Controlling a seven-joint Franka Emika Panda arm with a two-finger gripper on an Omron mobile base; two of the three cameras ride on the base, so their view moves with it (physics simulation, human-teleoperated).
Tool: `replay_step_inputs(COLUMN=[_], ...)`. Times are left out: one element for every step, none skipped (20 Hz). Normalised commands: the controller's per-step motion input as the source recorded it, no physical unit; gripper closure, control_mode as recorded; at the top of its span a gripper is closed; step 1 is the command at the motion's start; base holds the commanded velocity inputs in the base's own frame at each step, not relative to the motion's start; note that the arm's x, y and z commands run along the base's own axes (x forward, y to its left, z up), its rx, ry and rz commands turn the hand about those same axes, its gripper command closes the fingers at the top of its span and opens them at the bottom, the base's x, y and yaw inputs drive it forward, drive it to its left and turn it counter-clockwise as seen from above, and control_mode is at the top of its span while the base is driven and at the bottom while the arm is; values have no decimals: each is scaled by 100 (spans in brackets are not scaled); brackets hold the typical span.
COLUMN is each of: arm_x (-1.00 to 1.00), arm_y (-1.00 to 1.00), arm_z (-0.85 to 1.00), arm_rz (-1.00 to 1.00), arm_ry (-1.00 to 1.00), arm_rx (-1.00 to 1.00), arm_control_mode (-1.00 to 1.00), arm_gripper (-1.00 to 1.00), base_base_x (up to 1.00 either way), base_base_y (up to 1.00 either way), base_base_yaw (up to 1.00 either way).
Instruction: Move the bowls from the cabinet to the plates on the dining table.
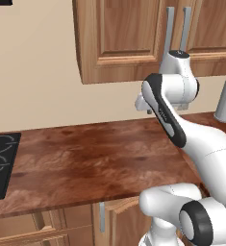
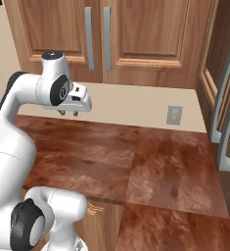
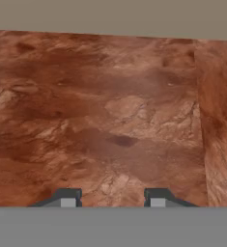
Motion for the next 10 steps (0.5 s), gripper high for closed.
replay_step_inputs(arm_x=[0,0,0,0,-4,-9,-20,-18,-19,-18], arm_y=[0,0,0,0,0,0,0,0,-1,-4], arm_z=[1,2,7,11,19,24,29,31,31,34], arm_rz=[0,0,0,0,0,0,0,0,0,0], arm_ry=[0,0,-2,-5,-7,-9,-13,-14,-16,-17], arm_rx=[0,0,0,0,0,0,-2,-3,-3,-3], arm_control_mode=[-100,-100,-100,-100,-100,-100,-100,-100,-100,-100], arm_gripper=[-100,-100,-100,-100,-100,-100,-100,-100,-100,-100], base_base_x=[0,0,0,0,0,0,0,0,0,0], base_base_y=[0,0,0,0,0,0,0,0,0,0], base_base_yaw=[0,0,0,0,0,0,0,0,0,0])
